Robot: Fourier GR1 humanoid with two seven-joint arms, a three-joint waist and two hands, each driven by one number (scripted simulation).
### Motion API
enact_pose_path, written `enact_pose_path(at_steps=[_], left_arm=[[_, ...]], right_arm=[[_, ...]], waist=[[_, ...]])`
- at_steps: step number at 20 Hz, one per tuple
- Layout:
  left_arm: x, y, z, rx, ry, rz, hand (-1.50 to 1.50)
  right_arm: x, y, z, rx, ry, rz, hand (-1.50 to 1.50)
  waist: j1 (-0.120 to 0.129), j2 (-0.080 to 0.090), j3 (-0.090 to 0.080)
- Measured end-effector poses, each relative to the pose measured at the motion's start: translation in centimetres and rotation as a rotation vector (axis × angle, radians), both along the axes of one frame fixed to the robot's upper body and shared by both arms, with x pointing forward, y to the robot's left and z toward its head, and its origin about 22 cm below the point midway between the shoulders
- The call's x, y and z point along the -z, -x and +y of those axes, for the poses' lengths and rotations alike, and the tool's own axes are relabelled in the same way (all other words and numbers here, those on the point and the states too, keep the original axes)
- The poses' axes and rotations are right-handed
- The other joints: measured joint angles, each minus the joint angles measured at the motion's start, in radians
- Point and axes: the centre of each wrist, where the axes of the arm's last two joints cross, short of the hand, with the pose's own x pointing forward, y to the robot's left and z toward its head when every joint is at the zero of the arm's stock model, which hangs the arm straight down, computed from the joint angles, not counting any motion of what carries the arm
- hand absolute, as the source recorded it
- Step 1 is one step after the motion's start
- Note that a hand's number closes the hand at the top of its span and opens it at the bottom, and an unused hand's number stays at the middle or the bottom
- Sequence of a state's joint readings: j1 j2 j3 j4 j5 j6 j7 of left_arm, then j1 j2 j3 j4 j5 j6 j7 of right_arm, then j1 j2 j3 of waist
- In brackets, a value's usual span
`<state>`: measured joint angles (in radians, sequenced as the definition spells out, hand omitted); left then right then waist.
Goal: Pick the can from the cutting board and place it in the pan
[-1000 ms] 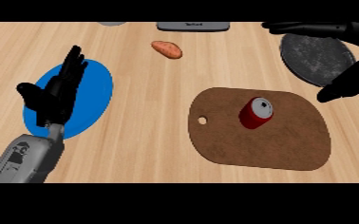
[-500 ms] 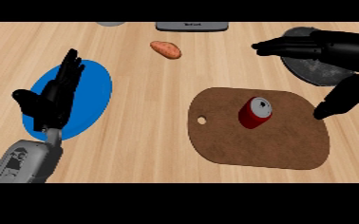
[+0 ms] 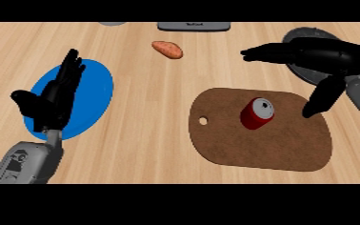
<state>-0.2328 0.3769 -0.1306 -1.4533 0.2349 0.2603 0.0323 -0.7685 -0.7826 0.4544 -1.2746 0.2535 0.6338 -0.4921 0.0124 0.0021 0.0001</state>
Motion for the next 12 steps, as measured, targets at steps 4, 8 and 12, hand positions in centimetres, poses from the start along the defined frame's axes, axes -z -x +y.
enact_pose_path(at_steps=[4,8,12], left_arm=[[-0.2,-0.5,0.8,-0.001,-0.003,0.001,0.00],[-0.2,-0.5,0.3,-0.003,-0.001,0.004,0.00],[0.4,-0.1,0.3,-0.009,-0.005,0.006,0.00]], right_arm=[[1.1,-0.2,0.5,-0.026,0.042,0.009,-1.50],[2.3,0.0,1.2,-0.056,0.076,0.003,-1.50],[3.4,0.7,1.4,-0.074,0.105,-0.009,-1.50]], waist=[[-0.002,0.001,0.000],[-0.003,0.000,0.000],[-0.006,-0.001,0.000]])
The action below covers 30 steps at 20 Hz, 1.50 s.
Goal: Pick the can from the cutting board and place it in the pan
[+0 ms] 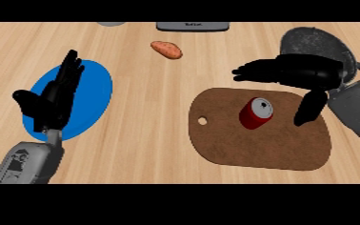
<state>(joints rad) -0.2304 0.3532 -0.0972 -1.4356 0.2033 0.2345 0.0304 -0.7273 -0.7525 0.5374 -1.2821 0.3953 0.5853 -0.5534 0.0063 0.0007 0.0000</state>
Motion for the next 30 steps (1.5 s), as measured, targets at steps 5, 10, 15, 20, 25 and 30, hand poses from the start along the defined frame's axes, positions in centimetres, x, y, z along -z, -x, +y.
enact_pose_path(at_steps=[5,10,15,20,25,30], left_arm=[[-0.9,-0.5,-0.3,0.003,0.003,-0.002,0.00],[-1.3,-0.6,-0.2,0.005,0.002,-0.002,0.00],[-1.2,-0.5,-0.2,0.004,0.000,-0.001,0.00],[-0.4,-0.6,-0.3,0.010,0.001,-0.005,0.00],[-0.4,0.3,0.1,0.007,-0.005,-0.002,0.00],[-0.4,0.7,0.0,0.004,-0.002,-0.001,0.00]], right_arm=[[0.4,0.1,1.2,-0.016,0.090,-0.053,-1.50],[1.0,0.5,1.5,-0.029,0.167,-0.094,-1.50],[2.4,0.4,2.4,-0.030,0.211,-0.095,-1.50],[3.6,0.1,3.3,-0.037,0.230,-0.102,-1.50],[4.3,-0.1,3.4,-0.037,0.270,-0.117,-1.50],[5.8,0.3,3.7,-0.047,0.311,-0.106,-1.50]], waist=[[0.000,0.000,0.000],[-0.002,-0.001,0.000],[-0.001,0.000,0.000],[-0.001,0.000,0.000],[0.000,0.000,0.000],[-0.001,-0.001,0.000]])
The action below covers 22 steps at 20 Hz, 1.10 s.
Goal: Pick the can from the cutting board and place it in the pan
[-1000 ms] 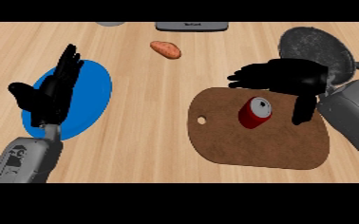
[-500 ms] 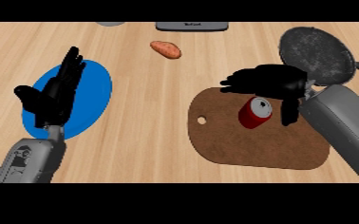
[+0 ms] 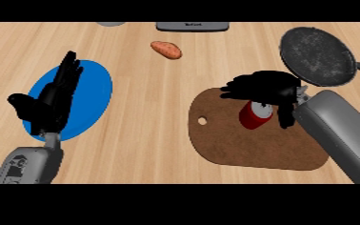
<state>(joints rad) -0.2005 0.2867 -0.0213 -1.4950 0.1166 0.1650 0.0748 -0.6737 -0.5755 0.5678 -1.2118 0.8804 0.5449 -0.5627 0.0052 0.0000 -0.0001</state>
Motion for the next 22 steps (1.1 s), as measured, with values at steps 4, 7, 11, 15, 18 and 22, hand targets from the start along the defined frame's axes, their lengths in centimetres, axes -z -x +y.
enact_pose_path(at_steps=[4,7,11,15,18,22], left_arm=[[0.5,-0.3,0.4,0.000,-0.002,-0.001,0.00],[0.8,-0.4,0.1,0.002,0.002,-0.002,0.00],[0.4,-0.6,-0.2,0.000,-0.002,-0.006,0.00],[0.1,-0.5,-0.4,0.002,-0.002,-0.001,0.00],[-0.1,-0.8,-0.4,0.002,0.001,-0.006,0.00],[0.6,-0.2,0.1,-0.015,0.000,0.004,0.00]], right_arm=[[1.5,0.2,0.3,-0.018,0.017,0.021,1.50],[2.3,0.6,0.6,-0.081,0.010,0.020,1.50],[2.8,0.6,0.4,-0.132,-0.005,0.003,1.50],[2.8,0.5,0.4,-0.144,-0.020,-0.009,1.50],[3.0,0.3,0.1,-0.133,-0.056,-0.020,1.50],[3.9,0.8,0.6,0.101,-0.113,-0.030,1.50]], waist=[[-0.001,0.001,0.000],[-0.001,0.000,-0.001],[0.001,-0.003,-0.002],[0.000,-0.003,-0.002],[-0.001,-0.001,-0.001],[-0.017,-0.011,-0.003]])
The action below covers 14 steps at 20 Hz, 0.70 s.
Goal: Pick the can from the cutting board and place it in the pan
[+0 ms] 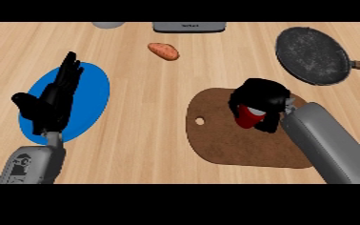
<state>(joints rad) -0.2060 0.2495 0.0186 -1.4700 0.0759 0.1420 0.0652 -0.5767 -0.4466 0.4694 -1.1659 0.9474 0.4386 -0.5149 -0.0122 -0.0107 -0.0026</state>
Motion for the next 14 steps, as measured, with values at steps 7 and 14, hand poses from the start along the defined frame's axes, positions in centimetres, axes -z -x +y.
enact_pose_path(at_steps=[7,14], left_arm=[[0.1,0.6,1.5,-0.045,-0.001,0.016,0.00],[-0.1,0.2,1.1,-0.028,0.006,0.009,0.00]], right_arm=[[0.5,1.5,1.6,0.508,-0.142,-0.178,1.50],[-4.3,4.7,3.8,0.772,-0.359,-0.399,1.50]], waist=[[-0.043,-0.015,-0.001],[-0.028,-0.004,0.001]])
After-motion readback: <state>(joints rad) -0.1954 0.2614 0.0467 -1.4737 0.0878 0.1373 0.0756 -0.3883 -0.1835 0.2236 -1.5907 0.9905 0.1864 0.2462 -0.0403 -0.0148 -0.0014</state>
